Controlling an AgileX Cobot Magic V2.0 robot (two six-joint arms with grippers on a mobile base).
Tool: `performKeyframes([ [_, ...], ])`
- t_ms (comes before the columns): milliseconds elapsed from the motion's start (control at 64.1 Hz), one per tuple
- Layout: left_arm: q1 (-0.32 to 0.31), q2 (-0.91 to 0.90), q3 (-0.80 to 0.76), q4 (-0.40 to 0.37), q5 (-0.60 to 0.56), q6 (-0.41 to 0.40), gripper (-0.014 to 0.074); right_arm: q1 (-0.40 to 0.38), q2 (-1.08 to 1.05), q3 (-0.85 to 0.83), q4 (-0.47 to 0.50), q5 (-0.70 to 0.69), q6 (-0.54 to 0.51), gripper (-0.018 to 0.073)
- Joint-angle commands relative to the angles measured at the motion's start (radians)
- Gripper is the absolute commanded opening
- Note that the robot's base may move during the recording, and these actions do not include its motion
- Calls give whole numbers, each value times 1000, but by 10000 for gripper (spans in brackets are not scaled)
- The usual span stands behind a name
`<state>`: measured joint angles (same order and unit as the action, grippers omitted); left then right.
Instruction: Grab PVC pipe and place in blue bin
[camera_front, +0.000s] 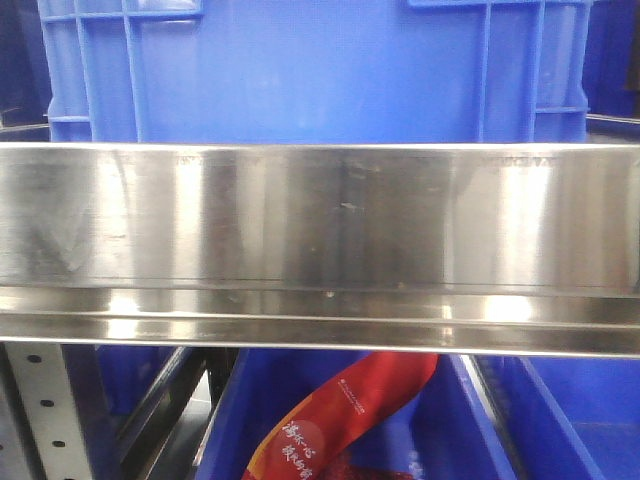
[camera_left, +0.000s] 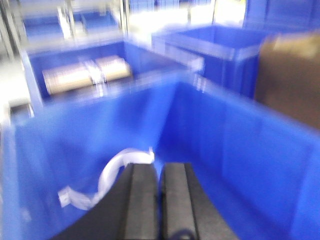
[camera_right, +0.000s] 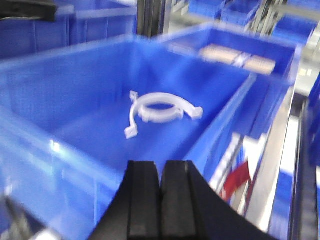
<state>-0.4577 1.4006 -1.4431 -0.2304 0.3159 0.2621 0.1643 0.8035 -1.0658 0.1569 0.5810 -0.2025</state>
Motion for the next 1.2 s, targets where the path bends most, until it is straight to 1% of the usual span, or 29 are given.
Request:
performKeyframes([
  [0,4,-51,-8,-6,14,-2,-111,-6,-6,-1,19,-107,4,-162],
  [78,23,-98,4,-6,14,-3,-111,-6,-6,-1,39,-162,4,-162],
  [125,33,-123,23,-6,14,-14,-111,-6,-6,-1,41,-166,4,-162],
  [172,47,-161,59,-7,10,-37,-111,-6,-6,9,41,-166,17,-162],
  [234,68,-212,124,-10,-3,-42,-111,-6,-19,35,41,-174,37,-162],
  [296,87,-273,214,-10,-45,-61,-111,-6,-40,79,41,-209,42,-162],
  [359,106,-346,319,-19,-85,-81,-111,-6,-83,142,41,-272,56,-162],
  [437,126,-444,451,-58,-138,-89,-111,-6,-142,234,41,-334,58,-162],
  [484,137,-510,531,-76,-164,-89,-111,-6,-177,282,41,-339,58,-162],
  [562,159,-623,657,-81,-203,-89,-111,-6,-230,347,41,-339,62,-162],
  [718,194,-806,817,-81,-255,-89,-111,-6,-318,423,47,-356,65,-162],
  [811,211,-886,864,-79,-259,-89,-111,-6,-335,428,47,-356,65,-162],
  [952,225,-955,892,-79,-254,-89,-111,-6,-335,428,47,-358,65,-162],
  [1186,225,-977,892,-79,-230,-89,-111,-6,-335,428,47,-358,65,-162],
])
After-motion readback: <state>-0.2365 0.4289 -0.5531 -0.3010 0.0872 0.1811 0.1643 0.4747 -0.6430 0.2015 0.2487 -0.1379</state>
